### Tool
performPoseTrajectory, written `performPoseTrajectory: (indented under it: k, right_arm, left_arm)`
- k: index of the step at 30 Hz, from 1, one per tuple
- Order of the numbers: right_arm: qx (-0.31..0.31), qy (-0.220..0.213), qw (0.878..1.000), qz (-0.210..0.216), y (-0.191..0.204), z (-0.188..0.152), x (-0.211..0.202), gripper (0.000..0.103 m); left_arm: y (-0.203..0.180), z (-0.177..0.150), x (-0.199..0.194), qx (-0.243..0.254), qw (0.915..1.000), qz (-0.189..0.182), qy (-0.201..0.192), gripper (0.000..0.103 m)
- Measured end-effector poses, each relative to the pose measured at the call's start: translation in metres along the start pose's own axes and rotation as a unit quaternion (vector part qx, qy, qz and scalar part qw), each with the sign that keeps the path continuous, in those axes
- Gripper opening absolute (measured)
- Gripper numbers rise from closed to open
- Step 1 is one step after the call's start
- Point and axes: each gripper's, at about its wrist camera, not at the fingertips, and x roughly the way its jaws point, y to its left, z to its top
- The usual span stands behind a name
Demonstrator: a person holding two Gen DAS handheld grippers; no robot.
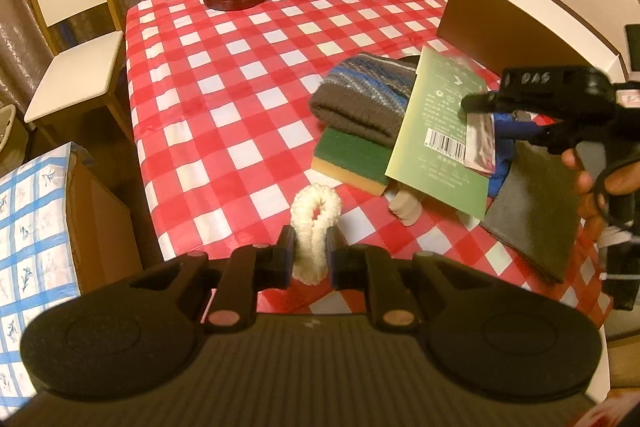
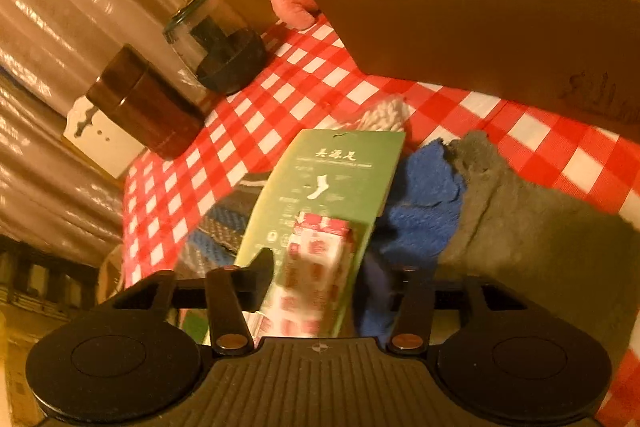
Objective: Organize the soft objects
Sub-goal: 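Grasp the pink-patterned strip with the right gripper while the left holds the hair tie, then carry both items over the brown box and open both grippers to drop them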
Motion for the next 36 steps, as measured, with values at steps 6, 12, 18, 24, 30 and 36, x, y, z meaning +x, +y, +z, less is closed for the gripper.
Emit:
performPoseTrajectory:
  k: [6, 12, 18, 24, 30, 36]
  right_arm:
    - [-0.07, 0.015, 0.996, -0.054, 0.013, -0.008, 0.005, 0.051]
    - [-0.082, 0.03, 0.996, -0.036, -0.002, -0.009, -0.003, 0.033]
    - [-0.095, 0.024, 0.995, -0.012, -0.01, -0.007, -0.014, 0.027]
    - [-0.101, 0.011, 0.995, -0.008, -0.009, -0.001, -0.031, 0.027]
    - [-0.11, -0.002, 0.994, -0.008, -0.011, 0.006, -0.052, 0.027]
    - [-0.109, -0.023, 0.994, -0.009, -0.02, 0.013, -0.077, 0.027]
  left_arm:
    - [0.001, 0.0, -0.001, 0.0, 1.0, -0.003, -0.001, 0.015]
    - [-0.003, 0.004, 0.003, 0.003, 1.0, -0.008, 0.0, 0.015]
    - [-0.01, 0.008, 0.004, 0.012, 0.9999, -0.013, 0.0, 0.015]
    - [-0.018, 0.016, 0.0, 0.023, 0.9996, -0.017, -0.004, 0.015]
    - [-0.033, 0.037, 0.0, 0.044, 0.9983, -0.034, -0.018, 0.015]
    - [-0.059, 0.066, 0.009, 0.072, 0.9951, -0.06, -0.031, 0.015]
